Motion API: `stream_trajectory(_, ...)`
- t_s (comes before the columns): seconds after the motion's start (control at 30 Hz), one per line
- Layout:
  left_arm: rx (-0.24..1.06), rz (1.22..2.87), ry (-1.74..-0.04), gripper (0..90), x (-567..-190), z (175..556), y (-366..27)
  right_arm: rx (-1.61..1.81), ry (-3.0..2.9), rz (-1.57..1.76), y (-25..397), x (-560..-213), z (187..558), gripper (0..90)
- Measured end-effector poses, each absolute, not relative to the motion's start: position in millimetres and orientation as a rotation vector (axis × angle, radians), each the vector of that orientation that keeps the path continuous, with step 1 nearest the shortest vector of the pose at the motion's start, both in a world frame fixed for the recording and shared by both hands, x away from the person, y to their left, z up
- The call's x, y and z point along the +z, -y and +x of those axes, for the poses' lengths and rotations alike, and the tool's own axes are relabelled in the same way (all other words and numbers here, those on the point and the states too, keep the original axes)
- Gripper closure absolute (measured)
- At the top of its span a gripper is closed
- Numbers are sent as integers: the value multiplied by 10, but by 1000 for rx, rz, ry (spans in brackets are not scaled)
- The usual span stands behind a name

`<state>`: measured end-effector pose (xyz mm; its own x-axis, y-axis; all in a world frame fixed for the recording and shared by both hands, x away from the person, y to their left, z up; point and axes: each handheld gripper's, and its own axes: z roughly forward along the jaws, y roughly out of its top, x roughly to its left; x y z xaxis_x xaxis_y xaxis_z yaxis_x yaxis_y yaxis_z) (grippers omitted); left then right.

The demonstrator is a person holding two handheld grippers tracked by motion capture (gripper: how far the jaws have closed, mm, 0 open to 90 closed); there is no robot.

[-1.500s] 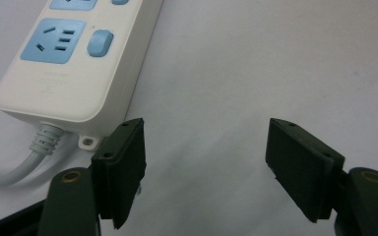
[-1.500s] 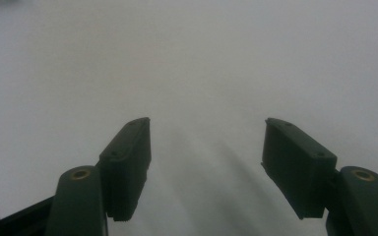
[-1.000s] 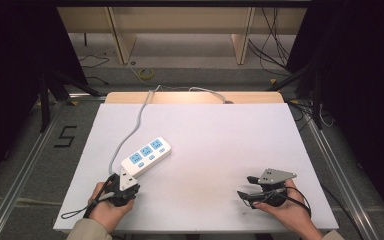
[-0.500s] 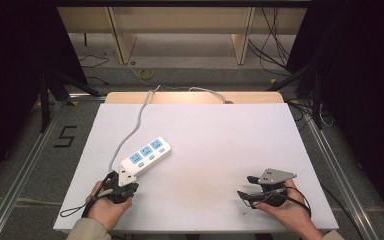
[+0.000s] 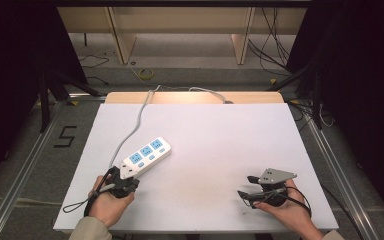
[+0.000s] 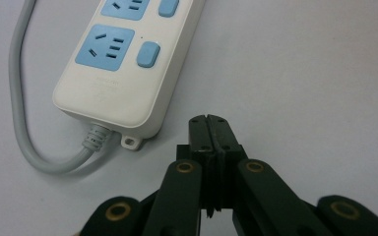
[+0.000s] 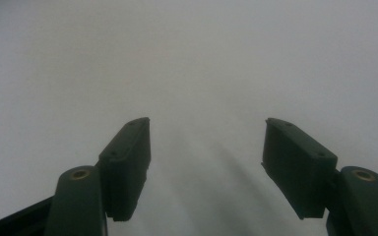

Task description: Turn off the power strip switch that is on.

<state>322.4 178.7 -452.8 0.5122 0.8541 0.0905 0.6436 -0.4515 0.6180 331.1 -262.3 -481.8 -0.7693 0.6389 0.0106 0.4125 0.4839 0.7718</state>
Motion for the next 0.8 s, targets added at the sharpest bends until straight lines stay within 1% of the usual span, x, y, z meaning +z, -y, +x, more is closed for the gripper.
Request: stream_trajectory(0.8, 522, 2241, -1243, 899, -4465, 3344, -1743, 1158, -2460, 893, 2621, -4815, 3306, 364)
